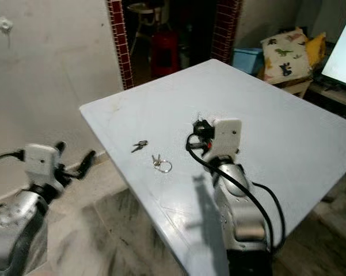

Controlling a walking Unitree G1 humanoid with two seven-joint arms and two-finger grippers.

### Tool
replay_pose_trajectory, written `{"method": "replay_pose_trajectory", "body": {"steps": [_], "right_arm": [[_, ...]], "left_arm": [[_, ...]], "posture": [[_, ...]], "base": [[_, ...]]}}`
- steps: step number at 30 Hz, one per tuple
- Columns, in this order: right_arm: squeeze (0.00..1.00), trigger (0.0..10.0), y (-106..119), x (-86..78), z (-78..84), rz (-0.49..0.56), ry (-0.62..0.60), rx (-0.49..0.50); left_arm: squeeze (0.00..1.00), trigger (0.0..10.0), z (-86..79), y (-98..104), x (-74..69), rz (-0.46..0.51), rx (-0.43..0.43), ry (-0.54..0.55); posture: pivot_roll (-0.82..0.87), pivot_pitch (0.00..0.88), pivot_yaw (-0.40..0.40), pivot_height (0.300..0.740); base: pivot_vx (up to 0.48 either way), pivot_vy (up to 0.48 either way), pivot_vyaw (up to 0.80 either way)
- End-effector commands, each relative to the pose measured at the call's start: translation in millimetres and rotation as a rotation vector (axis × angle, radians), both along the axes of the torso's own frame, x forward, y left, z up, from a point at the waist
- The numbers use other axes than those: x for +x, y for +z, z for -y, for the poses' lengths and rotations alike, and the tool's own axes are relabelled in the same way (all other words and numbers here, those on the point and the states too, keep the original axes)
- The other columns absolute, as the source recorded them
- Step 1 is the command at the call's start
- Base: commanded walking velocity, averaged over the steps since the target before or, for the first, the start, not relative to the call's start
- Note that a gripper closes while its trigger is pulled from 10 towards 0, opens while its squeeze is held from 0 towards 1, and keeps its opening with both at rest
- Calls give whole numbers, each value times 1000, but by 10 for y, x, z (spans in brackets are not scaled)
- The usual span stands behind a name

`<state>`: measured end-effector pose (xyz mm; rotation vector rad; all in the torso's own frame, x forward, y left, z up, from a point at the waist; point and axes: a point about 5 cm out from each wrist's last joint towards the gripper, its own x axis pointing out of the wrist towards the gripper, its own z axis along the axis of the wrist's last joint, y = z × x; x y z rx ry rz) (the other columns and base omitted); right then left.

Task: Hang keys on a hook

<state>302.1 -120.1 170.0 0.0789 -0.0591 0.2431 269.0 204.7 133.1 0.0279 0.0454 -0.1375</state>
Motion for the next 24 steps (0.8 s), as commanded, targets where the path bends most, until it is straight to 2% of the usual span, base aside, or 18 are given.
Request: {"method": "replay_pose_trajectory", "body": {"steps": [1,10,24], "right_arm": [[0,10000,-10,12,48,-10,-26,4],[0,10000,-22,27,51,-15,-22,5],[0,10000,-35,38,31,-23,-19,4]], "left_arm": [[0,10000,21,22,10,3,-8,-6],[0,10000,64,-5,6,-11,-23,-4],[0,10000,59,-28,-2,-36,-57,12]], "posture": [[50,0,47,740],[51,0,39,740],[52,0,37,740]], "base": [[0,0,0],[0,0,0],[0,415,0]]}}
